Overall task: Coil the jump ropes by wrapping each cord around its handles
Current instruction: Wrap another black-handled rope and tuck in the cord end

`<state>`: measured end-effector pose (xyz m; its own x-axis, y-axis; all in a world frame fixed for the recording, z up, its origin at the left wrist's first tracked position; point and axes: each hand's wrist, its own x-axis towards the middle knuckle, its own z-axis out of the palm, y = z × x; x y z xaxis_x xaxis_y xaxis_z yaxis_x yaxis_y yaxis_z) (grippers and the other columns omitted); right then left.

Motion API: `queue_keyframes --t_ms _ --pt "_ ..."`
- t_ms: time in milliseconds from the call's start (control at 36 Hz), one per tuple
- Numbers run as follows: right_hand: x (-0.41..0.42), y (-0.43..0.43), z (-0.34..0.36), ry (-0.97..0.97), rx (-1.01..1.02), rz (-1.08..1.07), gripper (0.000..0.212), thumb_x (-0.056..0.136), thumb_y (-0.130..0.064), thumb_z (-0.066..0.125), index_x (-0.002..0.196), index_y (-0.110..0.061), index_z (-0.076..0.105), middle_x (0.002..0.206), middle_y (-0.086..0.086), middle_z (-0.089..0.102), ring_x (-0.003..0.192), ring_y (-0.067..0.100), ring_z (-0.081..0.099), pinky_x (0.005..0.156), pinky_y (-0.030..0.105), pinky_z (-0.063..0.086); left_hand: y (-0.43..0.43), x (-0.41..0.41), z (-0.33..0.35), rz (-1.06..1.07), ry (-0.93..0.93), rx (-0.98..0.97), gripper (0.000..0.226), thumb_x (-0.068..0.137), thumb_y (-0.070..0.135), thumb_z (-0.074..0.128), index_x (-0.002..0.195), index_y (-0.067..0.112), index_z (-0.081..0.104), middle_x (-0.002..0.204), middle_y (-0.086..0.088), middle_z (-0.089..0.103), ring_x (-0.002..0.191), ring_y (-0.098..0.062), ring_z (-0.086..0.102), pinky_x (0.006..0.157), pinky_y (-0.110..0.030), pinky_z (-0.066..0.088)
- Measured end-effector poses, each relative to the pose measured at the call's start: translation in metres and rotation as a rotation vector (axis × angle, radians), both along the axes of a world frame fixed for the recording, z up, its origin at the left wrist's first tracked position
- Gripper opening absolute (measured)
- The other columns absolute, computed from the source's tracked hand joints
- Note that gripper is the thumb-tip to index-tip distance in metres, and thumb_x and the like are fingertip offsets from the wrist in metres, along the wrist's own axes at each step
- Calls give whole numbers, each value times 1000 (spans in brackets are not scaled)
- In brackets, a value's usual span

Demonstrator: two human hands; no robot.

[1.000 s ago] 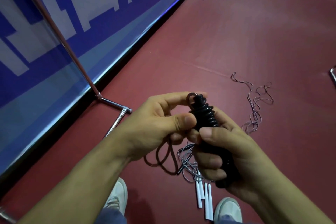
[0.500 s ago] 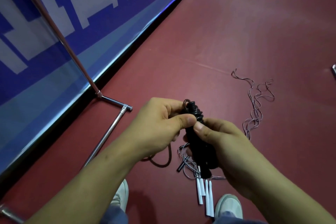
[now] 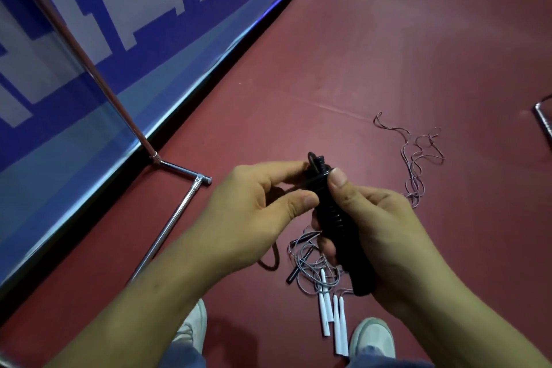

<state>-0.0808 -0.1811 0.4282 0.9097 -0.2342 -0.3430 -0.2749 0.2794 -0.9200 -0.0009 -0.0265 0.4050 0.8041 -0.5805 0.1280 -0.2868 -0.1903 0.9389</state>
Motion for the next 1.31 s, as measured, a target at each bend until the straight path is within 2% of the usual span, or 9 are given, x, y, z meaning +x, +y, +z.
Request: queue_keyframes --t_ms 56,167,333,583,694,861,944,1028,1306 --pt "1 -1 -2 4 -17 -53 38 90 -38 65 73 -6 75 68 21 62 44 23 50 40 24 38 -2 -4 -3 150 -242 60 36 85 26 80 119 20 72 97 10 70 82 -9 68 74 -24 55" --pt "2 -1 -2 26 -34 -107 39 90 -36 67 78 0 74 65 19 62 43 24 50 37 25 38 -4 -9 -2 171 -618 54 16 86 7 79 101 9 75 78 3 62 67 -8 55 63 -15 44" --pt "2 0 -3 27 -40 -122 40 91 -36 66 79 2 73 66 20 63 42 23 50 37 24 39 -4 -9 -1 115 -684 38 6 91 5 73 96 5 77 70 -3 59 60 -16 51 60 -24 42" --pt "2 -1 2 76 55 -35 39 84 -46 68 74 -10 78 68 18 61 46 24 50 43 28 39 -3 -13 3 150 -418 -58 4 82 9 81 83 12 78 66 6 65 56 -12 57 53 -17 40" --pt "4 -3 3 119 133 -29 36 74 -45 70 78 -10 79 69 19 60 46 26 49 44 30 40 -3 -14 1 184 -276 -97 9 76 13 85 84 15 81 69 14 71 60 1 63 56 -9 43" --pt "3 -2 4 97 199 -49 39 79 -39 67 89 -3 76 69 17 58 43 25 48 40 27 40 -4 -18 3 208 -106 -99 10 78 13 86 83 20 81 62 2 72 50 -18 64 47 -29 51" --pt "2 -3 6 102 231 -50 36 84 -38 65 87 -4 76 68 17 58 42 24 48 38 27 40 -4 -12 7 143 81 -96 9 78 14 83 75 21 79 62 3 73 55 -7 66 54 -18 49" --pt "2 -3 8 101 262 -45 35 87 -39 63 85 -6 75 69 16 58 41 23 47 37 26 41 -2 -5 4 45 161 -5 21 82 30 78 68 13 75 59 -4 70 55 -14 64 56 -27 49" --pt "2 -9 13 59 402 -68 41 83 -42 63 104 -7 66 66 13 54 38 19 43 36 21 38 7 16 -7 -303 411 -58 12 94 14 66 93 12 78 72 -7 61 71 -16 55 72 -22 48"
